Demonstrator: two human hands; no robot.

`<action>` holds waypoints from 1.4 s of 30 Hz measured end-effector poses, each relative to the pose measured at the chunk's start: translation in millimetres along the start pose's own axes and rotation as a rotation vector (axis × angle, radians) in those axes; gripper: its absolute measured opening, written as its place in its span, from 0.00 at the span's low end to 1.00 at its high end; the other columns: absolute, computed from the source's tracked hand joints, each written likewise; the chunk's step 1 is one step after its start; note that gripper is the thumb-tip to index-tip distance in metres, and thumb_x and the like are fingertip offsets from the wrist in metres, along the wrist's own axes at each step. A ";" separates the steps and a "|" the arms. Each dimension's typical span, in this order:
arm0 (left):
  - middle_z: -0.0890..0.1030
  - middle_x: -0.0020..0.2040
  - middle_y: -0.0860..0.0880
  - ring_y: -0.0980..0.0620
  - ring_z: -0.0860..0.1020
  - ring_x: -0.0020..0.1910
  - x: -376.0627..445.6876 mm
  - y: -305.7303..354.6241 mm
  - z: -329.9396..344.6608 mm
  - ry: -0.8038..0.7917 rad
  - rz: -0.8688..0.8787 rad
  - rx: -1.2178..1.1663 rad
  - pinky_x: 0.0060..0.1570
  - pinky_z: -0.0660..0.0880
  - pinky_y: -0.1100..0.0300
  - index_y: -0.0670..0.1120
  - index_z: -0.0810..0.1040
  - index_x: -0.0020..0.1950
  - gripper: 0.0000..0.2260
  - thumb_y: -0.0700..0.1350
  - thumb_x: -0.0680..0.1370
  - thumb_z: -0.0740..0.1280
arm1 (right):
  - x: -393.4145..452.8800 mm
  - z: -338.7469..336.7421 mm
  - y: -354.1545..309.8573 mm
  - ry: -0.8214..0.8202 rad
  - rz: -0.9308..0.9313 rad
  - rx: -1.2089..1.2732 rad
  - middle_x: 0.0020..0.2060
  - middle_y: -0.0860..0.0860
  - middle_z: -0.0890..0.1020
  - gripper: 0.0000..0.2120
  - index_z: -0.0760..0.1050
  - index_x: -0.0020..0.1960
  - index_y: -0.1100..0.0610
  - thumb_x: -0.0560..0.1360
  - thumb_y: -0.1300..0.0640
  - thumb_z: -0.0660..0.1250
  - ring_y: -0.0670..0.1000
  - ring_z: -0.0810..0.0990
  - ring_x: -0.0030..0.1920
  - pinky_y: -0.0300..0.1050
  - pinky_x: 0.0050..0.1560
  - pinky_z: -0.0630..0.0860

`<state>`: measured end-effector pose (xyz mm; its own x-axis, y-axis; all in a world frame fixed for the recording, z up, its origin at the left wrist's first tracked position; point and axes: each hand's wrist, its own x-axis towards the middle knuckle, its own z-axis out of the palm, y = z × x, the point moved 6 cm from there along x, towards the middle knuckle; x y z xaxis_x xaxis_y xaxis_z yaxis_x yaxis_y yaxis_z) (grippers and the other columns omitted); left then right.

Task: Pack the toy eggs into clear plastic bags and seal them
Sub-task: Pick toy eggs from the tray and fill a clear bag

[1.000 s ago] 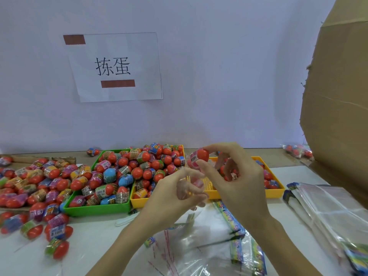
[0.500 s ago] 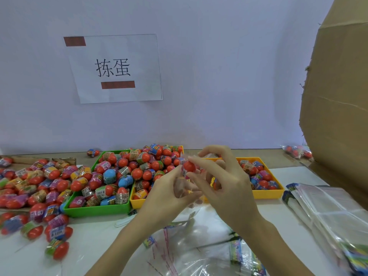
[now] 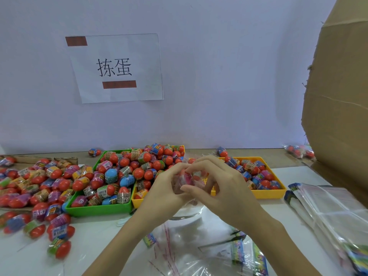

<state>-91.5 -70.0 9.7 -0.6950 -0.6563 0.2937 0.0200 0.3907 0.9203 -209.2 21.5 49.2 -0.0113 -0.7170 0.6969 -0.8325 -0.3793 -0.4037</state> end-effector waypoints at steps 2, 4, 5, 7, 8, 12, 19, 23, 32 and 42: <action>0.87 0.47 0.45 0.45 0.87 0.45 -0.8 0.8 3.1 -0.030 -0.019 -0.048 0.45 0.83 0.60 0.52 0.81 0.61 0.20 0.30 0.77 0.73 | 0.8 -1.3 2.1 -0.003 0.007 0.021 0.55 0.42 0.79 0.10 0.81 0.53 0.51 0.78 0.46 0.75 0.37 0.76 0.36 0.31 0.42 0.71; 0.87 0.48 0.44 0.45 0.87 0.47 -1.4 2.6 6.1 -0.052 -0.020 -0.074 0.48 0.83 0.59 0.51 0.80 0.62 0.21 0.28 0.77 0.71 | 1.2 -1.3 2.9 -0.012 0.006 0.030 0.52 0.43 0.79 0.08 0.80 0.50 0.52 0.78 0.48 0.75 0.38 0.75 0.35 0.30 0.40 0.68; 0.87 0.49 0.43 0.45 0.87 0.48 -1.4 2.6 6.5 -0.056 -0.023 -0.073 0.49 0.84 0.57 0.51 0.80 0.62 0.21 0.28 0.77 0.71 | 1.4 -1.1 2.8 -0.022 0.001 0.040 0.50 0.42 0.79 0.08 0.80 0.48 0.52 0.78 0.48 0.74 0.41 0.74 0.33 0.30 0.39 0.67; 0.87 0.49 0.43 0.43 0.87 0.49 -1.4 2.1 6.0 -0.054 -0.037 -0.048 0.51 0.84 0.54 0.52 0.81 0.62 0.21 0.29 0.78 0.71 | 1.3 -0.2 2.2 -0.049 -0.014 0.056 0.47 0.42 0.79 0.09 0.79 0.47 0.52 0.79 0.47 0.72 0.44 0.73 0.31 0.31 0.38 0.67; 0.87 0.49 0.44 0.43 0.87 0.48 -1.5 2.3 5.8 -0.056 -0.047 -0.043 0.51 0.85 0.54 0.51 0.81 0.62 0.19 0.29 0.78 0.71 | 1.1 0.1 1.8 -0.057 -0.021 0.058 0.46 0.42 0.79 0.09 0.78 0.47 0.52 0.80 0.47 0.72 0.44 0.73 0.32 0.31 0.39 0.68; 0.87 0.50 0.45 0.44 0.87 0.49 -3.2 4.5 3.7 -0.037 -0.062 -0.075 0.52 0.84 0.54 0.51 0.84 0.58 0.11 0.36 0.82 0.72 | 1.0 -2.3 0.9 0.010 -0.040 0.040 0.50 0.44 0.79 0.09 0.79 0.48 0.53 0.80 0.47 0.72 0.39 0.74 0.36 0.30 0.41 0.68; 0.88 0.54 0.53 0.48 0.86 0.51 -3.3 4.5 -7.2 0.072 -0.118 -0.138 0.54 0.83 0.56 0.53 0.90 0.51 0.05 0.49 0.77 0.77 | 0.0 -20.7 6.4 0.269 0.006 0.095 0.45 0.33 0.75 0.06 0.75 0.60 0.52 0.83 0.54 0.68 0.43 0.77 0.30 0.27 0.37 0.66; 0.89 0.47 0.44 0.49 0.86 0.43 -2.5 -0.3 -17.0 0.143 -0.165 -0.235 0.45 0.82 0.63 0.49 0.91 0.48 0.09 0.49 0.70 0.81 | -0.1 -27.2 24.1 0.270 0.142 0.127 0.39 0.39 0.78 0.05 0.75 0.60 0.51 0.84 0.56 0.66 0.50 0.78 0.27 0.32 0.32 0.67; 0.89 0.50 0.43 0.48 0.86 0.46 -0.8 -10.0 -22.4 0.212 -0.258 -0.457 0.47 0.84 0.57 0.45 0.89 0.56 0.17 0.51 0.71 0.80 | -5.0 -11.0 59.6 0.064 0.295 -0.063 0.51 0.43 0.83 0.11 0.83 0.56 0.52 0.83 0.64 0.65 0.43 0.80 0.50 0.34 0.49 0.74; 0.88 0.49 0.41 0.46 0.87 0.44 -1.3 -2.5 -32.3 0.208 -0.197 -0.426 0.44 0.86 0.54 0.44 0.88 0.52 0.10 0.48 0.75 0.77 | -16.9 35.2 59.3 -0.381 0.257 -0.100 0.58 0.39 0.76 0.13 0.81 0.56 0.46 0.86 0.60 0.60 0.43 0.77 0.56 0.48 0.55 0.78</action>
<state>-67.4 -91.0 15.4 -0.5579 -0.8227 0.1094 0.2243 -0.0225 0.9743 -238.8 -9.5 -7.4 -0.0353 -0.9511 0.3068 -0.8789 -0.1166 -0.4626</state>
